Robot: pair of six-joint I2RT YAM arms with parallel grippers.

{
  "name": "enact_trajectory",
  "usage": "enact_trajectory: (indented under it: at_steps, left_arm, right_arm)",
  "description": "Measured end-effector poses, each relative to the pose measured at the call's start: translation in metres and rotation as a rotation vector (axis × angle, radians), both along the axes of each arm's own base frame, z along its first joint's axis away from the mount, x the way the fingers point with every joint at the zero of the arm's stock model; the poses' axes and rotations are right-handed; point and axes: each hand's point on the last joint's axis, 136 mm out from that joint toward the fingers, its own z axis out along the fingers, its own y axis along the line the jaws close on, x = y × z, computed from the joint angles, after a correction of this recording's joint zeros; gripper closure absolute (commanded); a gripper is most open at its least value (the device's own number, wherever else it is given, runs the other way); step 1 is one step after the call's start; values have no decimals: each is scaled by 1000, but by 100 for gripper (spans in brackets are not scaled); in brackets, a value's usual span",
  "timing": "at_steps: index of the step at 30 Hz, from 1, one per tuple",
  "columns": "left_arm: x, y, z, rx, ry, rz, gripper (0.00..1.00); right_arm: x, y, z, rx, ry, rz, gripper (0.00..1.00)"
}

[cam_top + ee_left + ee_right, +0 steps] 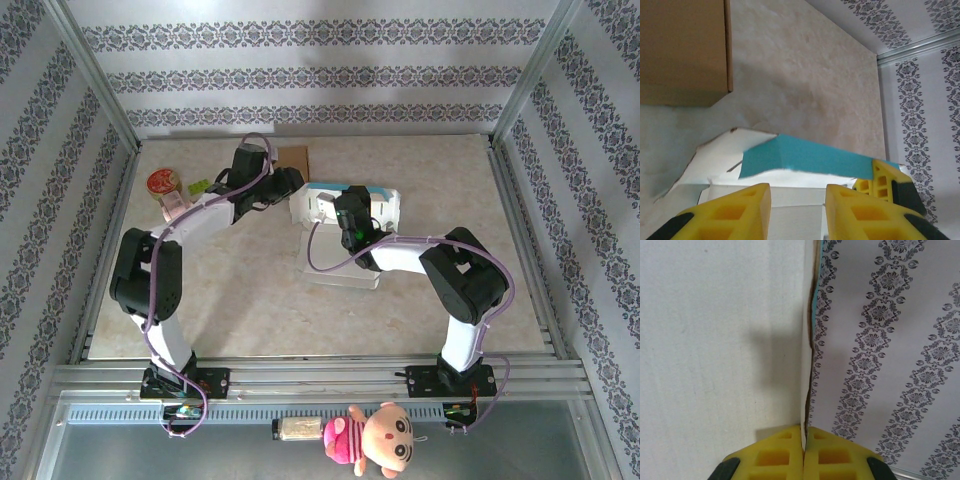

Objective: Fold the paper box

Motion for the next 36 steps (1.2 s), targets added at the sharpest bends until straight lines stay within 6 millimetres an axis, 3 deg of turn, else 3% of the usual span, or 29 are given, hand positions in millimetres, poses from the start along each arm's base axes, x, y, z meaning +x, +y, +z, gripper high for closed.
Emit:
enact_trajectory:
  at_steps: [9,14,21,23,27,30,36]
  left_arm:
    - [8,-14,-26,-34,29,-49,62]
    - [9,-19,-28,-66,37,-65,76]
    - [14,-29,-28,-137,40,-82,80]
    - [14,-30,-27,-142,36,-82,76]
    - [10,-28,-25,-114,7,-91,51]
    - [-4,-18,-15,-46,-45,-88,49]
    - [-42,-4,27,155,-273,-106,52]
  right_arm:
    - [-2,4,1,0,-5,5,94]
    - [-2,4,1,0,-6,5,94]
    - [-2,-1,2,-6,-10,-21,93]
    - [-3,-1,3,-5,-10,-24,93]
    - [-3,-1,7,3,-15,-21,93]
    - [-4,-2,11,7,-19,-21,93]
    - [-6,-5,13,10,-17,-23,93]
